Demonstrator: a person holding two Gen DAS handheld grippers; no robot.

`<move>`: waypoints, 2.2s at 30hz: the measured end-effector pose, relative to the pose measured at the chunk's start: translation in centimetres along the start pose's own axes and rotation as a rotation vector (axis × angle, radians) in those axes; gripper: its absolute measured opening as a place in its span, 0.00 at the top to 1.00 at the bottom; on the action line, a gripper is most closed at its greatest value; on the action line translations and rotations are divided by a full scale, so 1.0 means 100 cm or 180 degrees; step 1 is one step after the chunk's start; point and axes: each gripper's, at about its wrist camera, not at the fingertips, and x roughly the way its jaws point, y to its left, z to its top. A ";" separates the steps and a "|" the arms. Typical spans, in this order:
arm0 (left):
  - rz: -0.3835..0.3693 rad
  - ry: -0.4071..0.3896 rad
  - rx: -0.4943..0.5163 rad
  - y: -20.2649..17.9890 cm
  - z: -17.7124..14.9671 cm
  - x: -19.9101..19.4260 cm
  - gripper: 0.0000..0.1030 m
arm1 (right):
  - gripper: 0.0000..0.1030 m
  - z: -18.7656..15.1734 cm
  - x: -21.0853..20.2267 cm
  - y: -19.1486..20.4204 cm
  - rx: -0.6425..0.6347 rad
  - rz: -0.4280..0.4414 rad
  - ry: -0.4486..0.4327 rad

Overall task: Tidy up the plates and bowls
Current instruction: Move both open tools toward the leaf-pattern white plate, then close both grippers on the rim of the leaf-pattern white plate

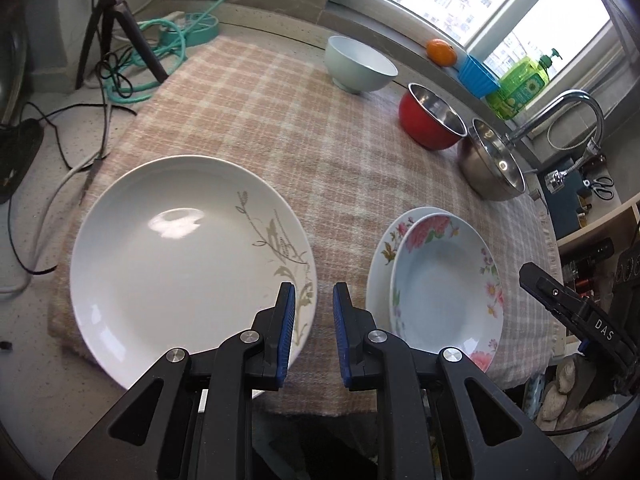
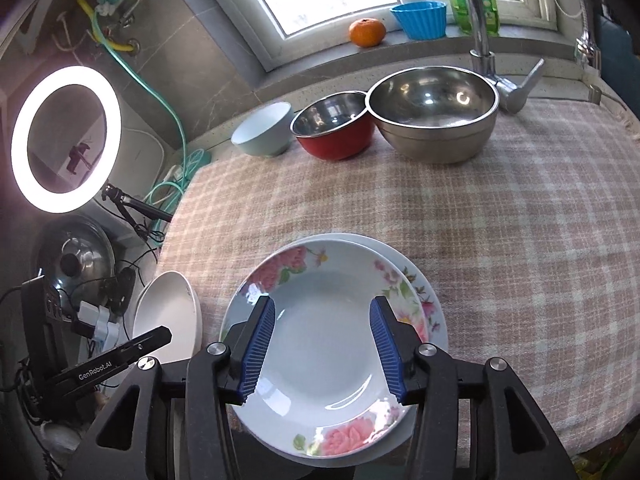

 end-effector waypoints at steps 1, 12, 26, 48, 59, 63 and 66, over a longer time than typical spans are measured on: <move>0.0025 -0.0026 -0.0031 0.005 0.000 -0.003 0.85 | 0.56 0.001 0.001 0.006 -0.0043 0.0012 0.0001; 0.0327 -0.0247 -0.0363 0.065 -0.001 -0.029 0.85 | 0.55 0.007 0.035 0.079 -0.0618 0.0107 0.0280; 0.0557 -0.0291 -0.0756 0.126 -0.010 -0.037 0.85 | 0.69 0.002 0.095 0.142 -0.0942 0.0365 0.0695; 0.0456 -0.0105 -0.0876 0.146 -0.013 -0.013 0.85 | 0.83 -0.007 0.153 0.152 -0.0977 0.0194 0.1117; 0.0419 -0.0071 -0.0883 0.149 -0.013 -0.008 0.92 | 0.93 -0.011 0.162 0.152 -0.0953 0.0269 0.1237; 0.0456 -0.0075 -0.0837 0.146 -0.012 -0.007 0.93 | 0.94 -0.011 0.162 0.152 -0.0943 0.0283 0.1238; 0.0453 -0.0073 -0.0848 0.146 -0.011 -0.007 0.93 | 0.94 -0.011 0.162 0.151 -0.0929 0.0285 0.1236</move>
